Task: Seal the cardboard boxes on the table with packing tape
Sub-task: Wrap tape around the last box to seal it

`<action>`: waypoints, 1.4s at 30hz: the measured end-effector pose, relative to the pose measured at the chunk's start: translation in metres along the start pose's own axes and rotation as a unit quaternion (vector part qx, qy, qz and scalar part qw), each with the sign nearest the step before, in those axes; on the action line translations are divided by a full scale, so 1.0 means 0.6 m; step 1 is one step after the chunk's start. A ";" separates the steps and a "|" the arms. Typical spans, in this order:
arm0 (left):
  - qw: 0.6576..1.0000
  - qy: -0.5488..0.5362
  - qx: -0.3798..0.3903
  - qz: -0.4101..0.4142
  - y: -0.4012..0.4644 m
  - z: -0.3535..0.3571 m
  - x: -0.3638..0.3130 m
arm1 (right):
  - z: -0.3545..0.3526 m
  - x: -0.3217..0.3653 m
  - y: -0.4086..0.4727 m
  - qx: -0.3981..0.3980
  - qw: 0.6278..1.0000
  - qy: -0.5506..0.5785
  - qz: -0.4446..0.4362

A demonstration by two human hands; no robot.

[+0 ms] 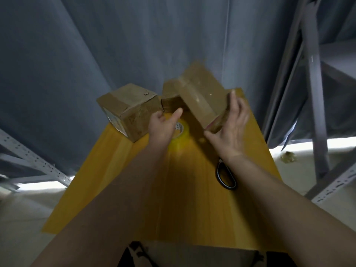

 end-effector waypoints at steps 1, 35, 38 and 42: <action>1.000 -0.023 0.020 0.008 -0.007 0.004 -0.018 | -0.005 0.019 -0.008 -0.002 0.997 -0.023 -0.067; 0.942 -0.330 -0.021 0.059 -0.098 -0.152 -0.001 | -0.008 0.195 -0.146 0.148 0.981 0.042 -0.122; 0.960 -0.267 -0.058 0.068 -0.104 -0.156 -0.001 | 0.000 0.193 -0.147 0.177 0.980 0.064 -0.057; 0.977 -0.164 -0.123 0.053 -0.110 -0.166 -0.006 | 0.010 0.196 -0.152 0.217 0.972 0.086 0.015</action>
Point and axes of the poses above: each hand's wrist, its own y-axis towards the middle knuckle, its own z-axis out of the palm, x = y × z, the point moved 4 cm from there along y, towards the middle knuckle, and after that the axes turned 5 degrees about z, right-handed, at the moved point
